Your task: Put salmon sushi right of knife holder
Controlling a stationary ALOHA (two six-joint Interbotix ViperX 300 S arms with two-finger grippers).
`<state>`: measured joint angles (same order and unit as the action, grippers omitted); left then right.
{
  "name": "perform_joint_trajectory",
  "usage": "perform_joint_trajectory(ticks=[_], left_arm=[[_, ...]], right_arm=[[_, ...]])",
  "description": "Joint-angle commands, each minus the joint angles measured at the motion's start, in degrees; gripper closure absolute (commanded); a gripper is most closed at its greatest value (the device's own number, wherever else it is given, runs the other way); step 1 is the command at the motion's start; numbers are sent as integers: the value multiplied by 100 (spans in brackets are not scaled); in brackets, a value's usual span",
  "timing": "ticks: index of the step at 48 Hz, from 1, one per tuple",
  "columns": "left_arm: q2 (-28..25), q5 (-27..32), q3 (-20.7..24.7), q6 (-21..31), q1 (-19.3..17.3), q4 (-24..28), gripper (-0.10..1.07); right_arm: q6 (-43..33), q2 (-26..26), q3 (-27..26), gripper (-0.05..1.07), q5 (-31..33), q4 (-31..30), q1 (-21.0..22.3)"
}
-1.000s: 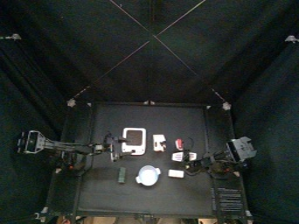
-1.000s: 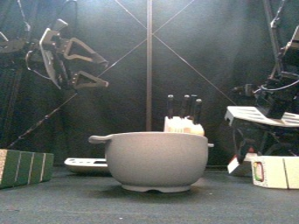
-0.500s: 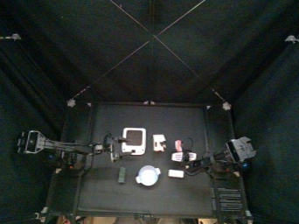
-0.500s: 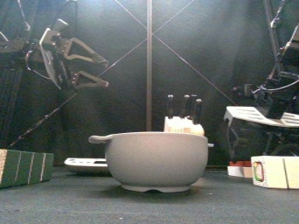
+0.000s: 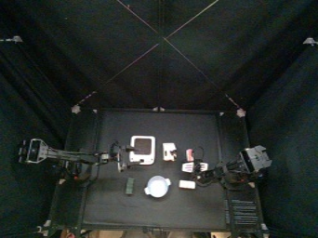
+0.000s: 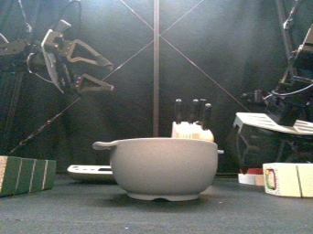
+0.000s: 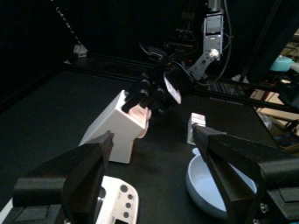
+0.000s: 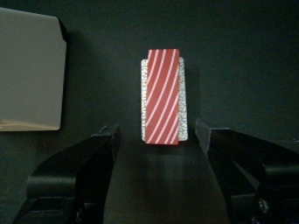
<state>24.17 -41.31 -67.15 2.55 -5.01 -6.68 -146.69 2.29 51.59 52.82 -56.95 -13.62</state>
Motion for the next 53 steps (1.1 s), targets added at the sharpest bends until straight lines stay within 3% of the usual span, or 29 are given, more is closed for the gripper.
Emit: perform_joint_trajectory(ticks=[1, 36, 53], left_arm=[[18, -26, 62, -9, -9, 18, -6], [18, -18, 53, -9, -9, 18, -6], [44, -18, 26, -9, -35, 9, -6]], right_arm=[[-18, -70, -88, 4, -18, -9, 18], [9, -44, -149, 4, -193, 18, 9], [97, -844, 114, 4, 325, -62, 18]])
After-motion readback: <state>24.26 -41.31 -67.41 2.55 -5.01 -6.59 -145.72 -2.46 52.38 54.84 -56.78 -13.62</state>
